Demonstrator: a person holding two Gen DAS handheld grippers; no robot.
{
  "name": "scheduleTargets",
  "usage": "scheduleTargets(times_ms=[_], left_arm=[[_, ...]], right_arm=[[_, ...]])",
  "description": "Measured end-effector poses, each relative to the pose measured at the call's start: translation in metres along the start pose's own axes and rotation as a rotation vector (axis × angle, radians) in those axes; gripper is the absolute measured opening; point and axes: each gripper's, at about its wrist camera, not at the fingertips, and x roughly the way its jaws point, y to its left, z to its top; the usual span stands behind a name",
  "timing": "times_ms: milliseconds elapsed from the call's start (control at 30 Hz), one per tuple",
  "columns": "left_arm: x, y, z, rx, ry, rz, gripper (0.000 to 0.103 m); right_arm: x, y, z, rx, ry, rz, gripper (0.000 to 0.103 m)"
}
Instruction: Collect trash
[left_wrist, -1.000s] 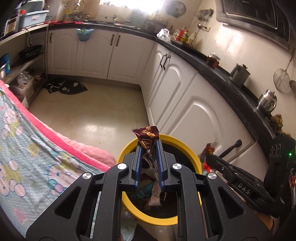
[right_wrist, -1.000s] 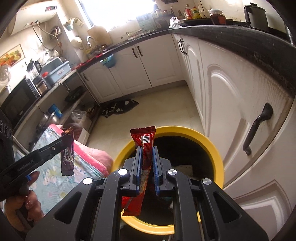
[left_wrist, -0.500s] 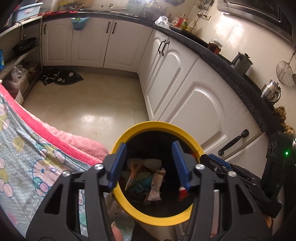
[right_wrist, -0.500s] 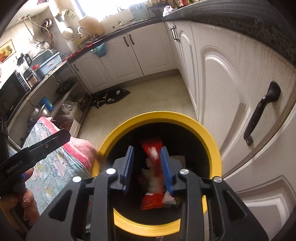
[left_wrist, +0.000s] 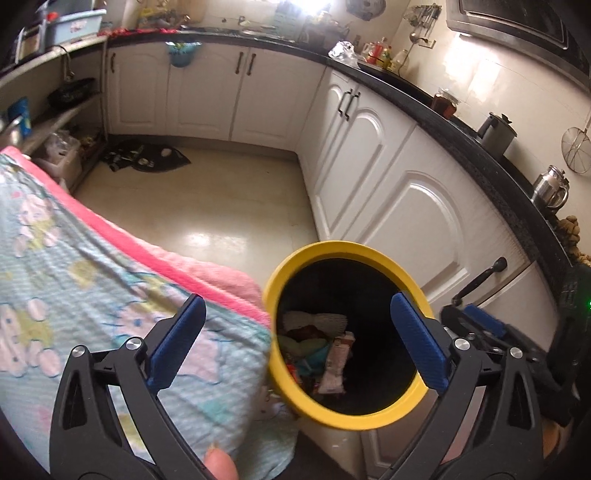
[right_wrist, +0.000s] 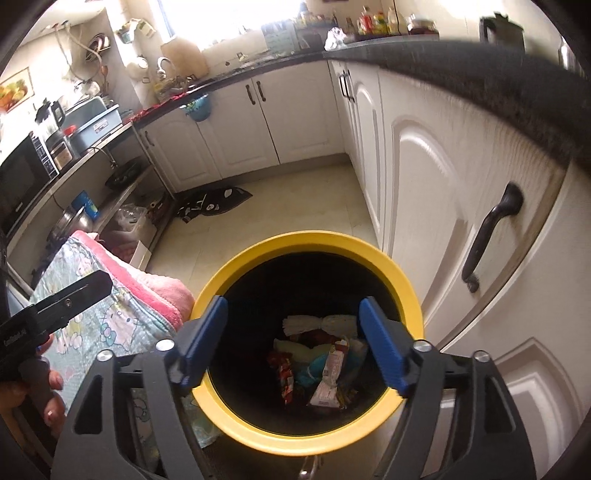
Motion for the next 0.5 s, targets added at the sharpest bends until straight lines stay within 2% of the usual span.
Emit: scheduleTargets(times_ms=[100,333,500], left_arm=[[-0.018,0.007,-0.003,0.005,-0.024,0.028,0.092],[-0.067,0.025,-0.011,-0.007,-0.101,0.106,0.092],[-0.099,0.036,-0.022,-0.016,-0.151,0.138,0.092]], right_arm=[[-0.013,0.010,-0.003,-0.023,-0.028,-0.010,0.084],[-0.046,0.036,-0.011,-0.094,-0.106,-0.015,0.094],[-0.068,0.057,-0.015,-0.138,-0.163,-0.009,0.096]])
